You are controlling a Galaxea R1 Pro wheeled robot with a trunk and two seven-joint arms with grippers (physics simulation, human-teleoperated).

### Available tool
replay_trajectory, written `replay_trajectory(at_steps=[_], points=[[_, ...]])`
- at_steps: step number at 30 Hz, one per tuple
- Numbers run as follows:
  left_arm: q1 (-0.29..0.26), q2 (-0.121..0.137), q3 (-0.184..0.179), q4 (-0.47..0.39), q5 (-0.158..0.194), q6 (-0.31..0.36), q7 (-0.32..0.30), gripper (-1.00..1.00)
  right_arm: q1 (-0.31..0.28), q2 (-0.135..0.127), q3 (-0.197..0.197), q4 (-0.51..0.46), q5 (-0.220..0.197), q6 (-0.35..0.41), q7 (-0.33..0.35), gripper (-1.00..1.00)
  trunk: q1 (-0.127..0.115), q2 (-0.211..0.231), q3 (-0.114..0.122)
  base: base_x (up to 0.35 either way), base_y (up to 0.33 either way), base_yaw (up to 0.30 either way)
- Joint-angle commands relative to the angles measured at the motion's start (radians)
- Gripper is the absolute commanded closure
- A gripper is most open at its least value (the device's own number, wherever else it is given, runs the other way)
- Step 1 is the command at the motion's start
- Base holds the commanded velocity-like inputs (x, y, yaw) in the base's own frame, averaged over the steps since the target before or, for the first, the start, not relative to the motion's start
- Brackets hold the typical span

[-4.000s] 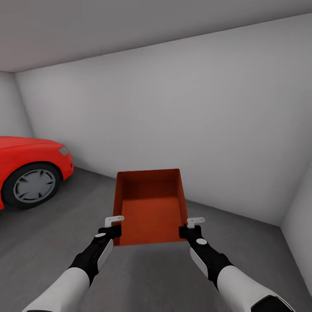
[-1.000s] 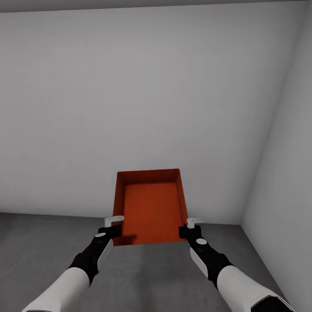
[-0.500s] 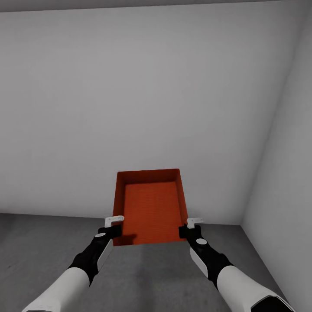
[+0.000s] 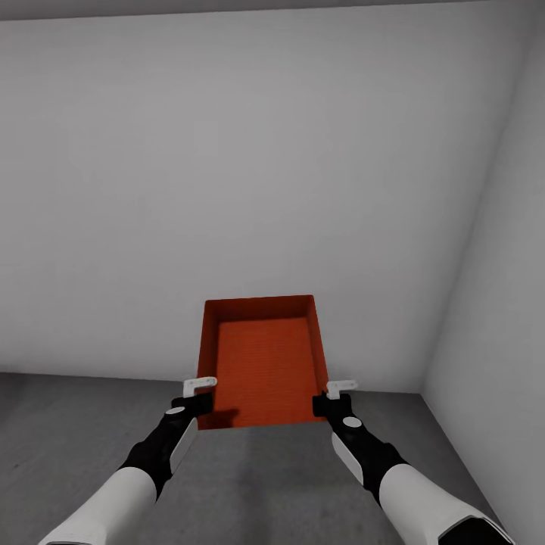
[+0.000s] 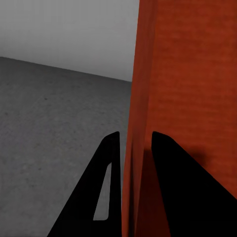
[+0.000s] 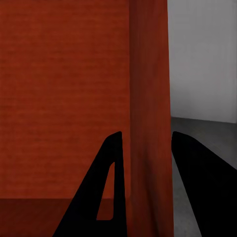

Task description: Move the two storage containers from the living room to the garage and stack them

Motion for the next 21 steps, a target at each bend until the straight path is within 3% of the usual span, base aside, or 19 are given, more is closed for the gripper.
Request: replay_trajectory(at_steps=[1,21], points=[[-0.001,0.001,0.012,-0.006,-0.002,0.005,0.009,1.00,0.000,-0.054,-0.008,0.052,-0.015,-0.006,-0.075,1.00,0.004,-0.008,-0.003,0.000,0.000,0.000],[-0.001,0.001,0.013,-0.005,-0.002,0.005,0.009,1.00,-0.001,-0.054,-0.008,0.052,-0.015,-0.006,-0.075,1.00,0.081,-0.148,-0.066,0.000,0.000,0.000]])
